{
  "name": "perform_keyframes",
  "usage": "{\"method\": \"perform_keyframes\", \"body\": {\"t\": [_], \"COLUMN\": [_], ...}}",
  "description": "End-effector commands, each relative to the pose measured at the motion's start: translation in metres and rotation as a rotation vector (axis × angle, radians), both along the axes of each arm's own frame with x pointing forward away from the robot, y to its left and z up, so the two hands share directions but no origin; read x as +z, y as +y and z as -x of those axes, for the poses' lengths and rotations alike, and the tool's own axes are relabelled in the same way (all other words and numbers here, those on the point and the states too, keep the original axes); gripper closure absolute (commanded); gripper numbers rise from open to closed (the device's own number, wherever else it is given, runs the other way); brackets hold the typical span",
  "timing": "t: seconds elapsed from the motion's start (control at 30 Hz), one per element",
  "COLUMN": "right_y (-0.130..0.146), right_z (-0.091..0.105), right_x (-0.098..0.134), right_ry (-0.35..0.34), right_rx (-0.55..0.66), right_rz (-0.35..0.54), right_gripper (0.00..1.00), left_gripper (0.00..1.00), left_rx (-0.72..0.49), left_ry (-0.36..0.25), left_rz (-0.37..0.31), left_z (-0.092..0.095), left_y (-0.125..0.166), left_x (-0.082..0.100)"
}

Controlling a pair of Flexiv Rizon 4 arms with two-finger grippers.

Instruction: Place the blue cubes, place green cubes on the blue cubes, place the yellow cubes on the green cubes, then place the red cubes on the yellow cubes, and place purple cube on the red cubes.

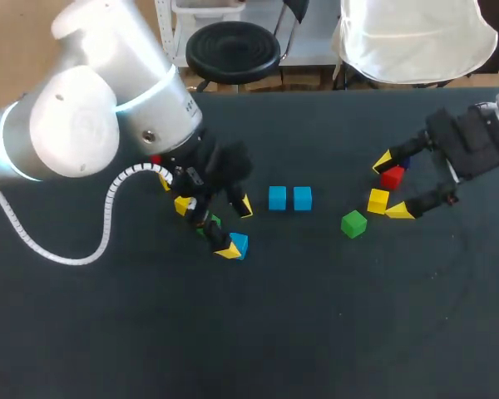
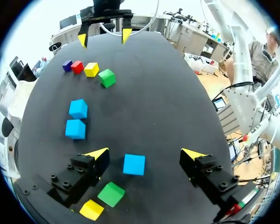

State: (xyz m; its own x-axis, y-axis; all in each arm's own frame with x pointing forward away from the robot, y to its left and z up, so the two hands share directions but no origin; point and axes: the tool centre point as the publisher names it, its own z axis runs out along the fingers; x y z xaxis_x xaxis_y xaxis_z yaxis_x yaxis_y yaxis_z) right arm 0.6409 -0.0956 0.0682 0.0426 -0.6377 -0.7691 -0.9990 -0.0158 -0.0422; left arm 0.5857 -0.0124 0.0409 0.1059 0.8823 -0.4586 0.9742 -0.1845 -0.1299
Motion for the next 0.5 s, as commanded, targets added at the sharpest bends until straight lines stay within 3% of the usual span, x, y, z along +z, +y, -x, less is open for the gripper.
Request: {"method": "perform_keyframes", "body": {"t": [0.03,0.3,0.5], "right_y": [0.0,0.0,0.0], "right_z": [0.0,0.0,0.0], "right_x": [0.0,0.0,0.0], "right_ry": [-0.001,-0.001,-0.001], "right_rx": [0.001,0.001,0.001], "right_rz": [-0.002,-0.002,-0.002], "right_gripper": [0.0,0.0,0.0], "left_gripper": [0.0,0.0,0.0], "left_rx": [0.015,0.029,0.049], "left_ry": [-0.019,-0.005,-0.036], "left_rz": [0.017,0.024,0.021], "left_z": [0.006,0.005,0.007], "left_y": [0.007,0.001,0.001], "left_x": [-0.004,-0.015,-0.022]}}
